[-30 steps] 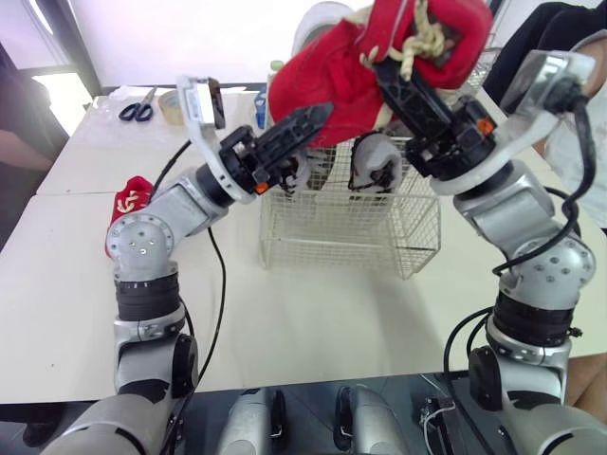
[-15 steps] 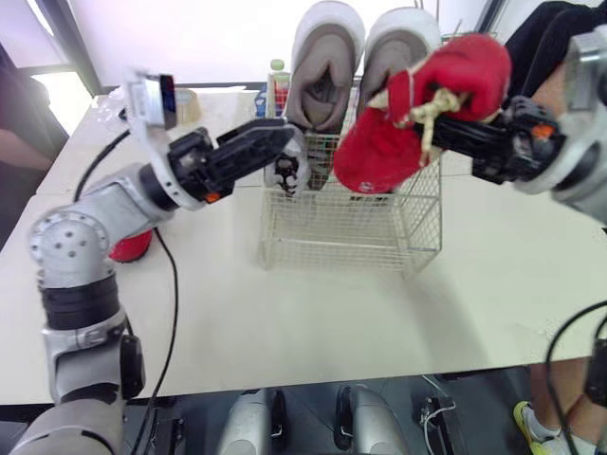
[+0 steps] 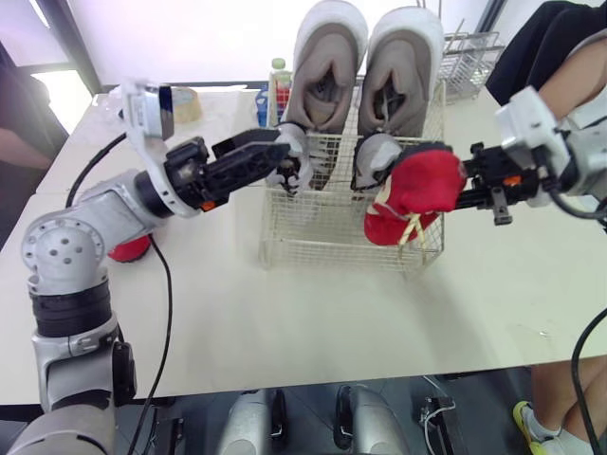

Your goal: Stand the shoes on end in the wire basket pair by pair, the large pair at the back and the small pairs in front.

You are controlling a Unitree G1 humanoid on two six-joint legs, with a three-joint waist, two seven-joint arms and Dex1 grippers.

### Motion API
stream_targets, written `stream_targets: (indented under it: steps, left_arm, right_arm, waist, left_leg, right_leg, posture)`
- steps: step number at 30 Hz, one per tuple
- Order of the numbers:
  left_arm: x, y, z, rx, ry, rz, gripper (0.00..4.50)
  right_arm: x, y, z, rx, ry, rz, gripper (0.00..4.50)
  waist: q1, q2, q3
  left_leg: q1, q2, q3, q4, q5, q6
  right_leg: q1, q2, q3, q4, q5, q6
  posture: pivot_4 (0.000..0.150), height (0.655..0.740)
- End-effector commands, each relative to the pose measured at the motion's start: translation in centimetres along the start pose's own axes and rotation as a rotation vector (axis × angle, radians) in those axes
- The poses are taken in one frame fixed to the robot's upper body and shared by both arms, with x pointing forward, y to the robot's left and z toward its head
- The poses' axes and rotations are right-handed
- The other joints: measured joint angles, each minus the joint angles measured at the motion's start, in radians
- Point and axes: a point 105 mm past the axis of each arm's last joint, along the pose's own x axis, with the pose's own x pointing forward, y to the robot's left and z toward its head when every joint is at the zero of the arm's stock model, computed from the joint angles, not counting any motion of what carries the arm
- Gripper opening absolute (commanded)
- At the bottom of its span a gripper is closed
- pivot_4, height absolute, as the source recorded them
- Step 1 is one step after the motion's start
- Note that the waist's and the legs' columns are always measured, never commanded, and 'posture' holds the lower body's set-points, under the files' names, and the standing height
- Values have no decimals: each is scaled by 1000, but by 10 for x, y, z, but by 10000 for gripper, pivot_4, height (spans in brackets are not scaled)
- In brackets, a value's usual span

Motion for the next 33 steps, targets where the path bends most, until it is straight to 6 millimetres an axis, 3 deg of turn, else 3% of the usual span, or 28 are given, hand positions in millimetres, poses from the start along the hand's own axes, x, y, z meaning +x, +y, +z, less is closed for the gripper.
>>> stream_targets:
  steps: [1,11,19,23,29,33]
  left_arm:
    - [3,-9,1,40,10,-15,44049]
    - [6,-9,-3,37,11,-4,44049]
    - [6,-8,-4,45,31,8,45000]
    - [2,-6,-4,62,48,37,45000]
    - [-16,6,4,148,62,173,45000]
    - [-45,39,23,284,72,452,45000]
  right_arm:
    - [-4,-6,0,-87,45,-6,5089]
    - [18,2,-20,-43,50,32,5089]
    - [14,6,-28,-47,115,-7,44454]
    - [-1,4,-15,-63,113,-57,44454]
    - [-40,-7,21,-77,57,-222,44454]
    - [-47,-2,66,-98,-142,-224,44454]
  waist:
    - [0,0,0]
    - [0,0,0]
    - [0,0,0]
    - [0,0,0]
    - [0,0,0]
    - [-1,0,0]
  left_leg:
    - [0,0,0,0,0,0]
    - [0,0,0,0,1,-1]
    - [0,0,0,0,1,-1]
    - [0,0,0,1,1,-1]
    - [0,0,-1,0,1,-2]
    - [0,0,-1,0,1,-2]
  right_leg:
    - [0,0,0,0,0,0]
    - [0,0,0,0,0,0]
    - [0,0,-1,1,0,0]
    - [0,0,0,1,0,0]
    - [0,0,0,1,0,0]
    - [-1,0,0,1,0,0]
  posture:
    - [1500,7400]
    - [1500,7400]
    - [1500,7400]
    - [1500,7400]
    - [1500,7400]
    - [1500,7400]
